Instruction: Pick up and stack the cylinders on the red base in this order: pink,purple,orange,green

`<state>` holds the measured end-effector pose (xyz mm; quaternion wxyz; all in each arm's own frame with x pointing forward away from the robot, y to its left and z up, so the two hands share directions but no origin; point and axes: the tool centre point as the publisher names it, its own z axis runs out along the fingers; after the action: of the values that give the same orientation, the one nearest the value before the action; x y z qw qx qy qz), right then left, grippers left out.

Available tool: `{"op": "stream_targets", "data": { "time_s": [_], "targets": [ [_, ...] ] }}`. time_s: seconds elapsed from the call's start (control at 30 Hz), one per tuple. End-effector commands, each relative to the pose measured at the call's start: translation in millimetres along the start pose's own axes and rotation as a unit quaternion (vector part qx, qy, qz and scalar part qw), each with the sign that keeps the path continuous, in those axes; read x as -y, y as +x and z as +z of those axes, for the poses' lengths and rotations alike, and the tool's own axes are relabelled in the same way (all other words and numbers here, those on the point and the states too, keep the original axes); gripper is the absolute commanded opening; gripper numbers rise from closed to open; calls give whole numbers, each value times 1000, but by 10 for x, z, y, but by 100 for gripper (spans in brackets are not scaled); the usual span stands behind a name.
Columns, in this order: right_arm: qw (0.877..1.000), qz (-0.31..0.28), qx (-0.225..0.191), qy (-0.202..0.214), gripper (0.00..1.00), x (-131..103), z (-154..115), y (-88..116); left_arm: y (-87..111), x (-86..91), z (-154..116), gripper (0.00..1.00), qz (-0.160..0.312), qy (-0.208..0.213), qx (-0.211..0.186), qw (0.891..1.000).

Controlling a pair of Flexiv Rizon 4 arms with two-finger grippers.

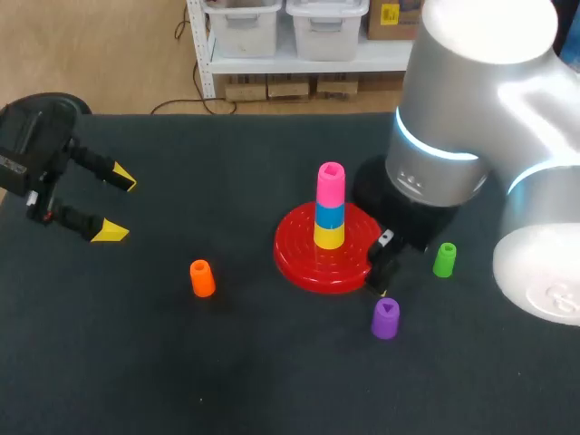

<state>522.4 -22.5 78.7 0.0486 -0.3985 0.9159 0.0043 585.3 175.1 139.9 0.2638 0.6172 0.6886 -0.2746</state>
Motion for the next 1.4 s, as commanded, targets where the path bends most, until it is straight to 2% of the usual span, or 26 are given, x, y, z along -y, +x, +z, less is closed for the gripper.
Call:
{"op": "stream_targets", "data": {
  "time_s": [0.03, 0.3, 0.5, 0.7, 0.97, 1.17, 1.4],
  "targets": [
    [1000, -5, -3, -12, 100, -80, 41, 35, 8, -3, -2, 100, 1, 0, 1, 1000],
    [1000, -6, -8, -17, 100, -223, 108, 157, 8, -3, -2, 100, 1, 0, 1, 1000],
    [999, -9, -14, -31, 100, -309, 259, 203, 8, -3, -2, 100, 1, 0, 1, 1000],
    [998, -13, -28, -50, 100, -311, 475, 150, 8, -3, -2, 100, 1, 0, 1, 1000],
    [998, -14, -33, -57, 100, -251, 636, 65, 8, -3, -2, 100, 1, 0, 1, 1000],
    [998, -8, -37, -58, 100, -231, 701, 8, 8, -3, -2, 100, 1, 0, 1, 1000],
    [998, -1, -46, -46, 100, -266, 697, 31, 8, -3, -2, 100, 1, 0, 1, 1000]
  ]
}}
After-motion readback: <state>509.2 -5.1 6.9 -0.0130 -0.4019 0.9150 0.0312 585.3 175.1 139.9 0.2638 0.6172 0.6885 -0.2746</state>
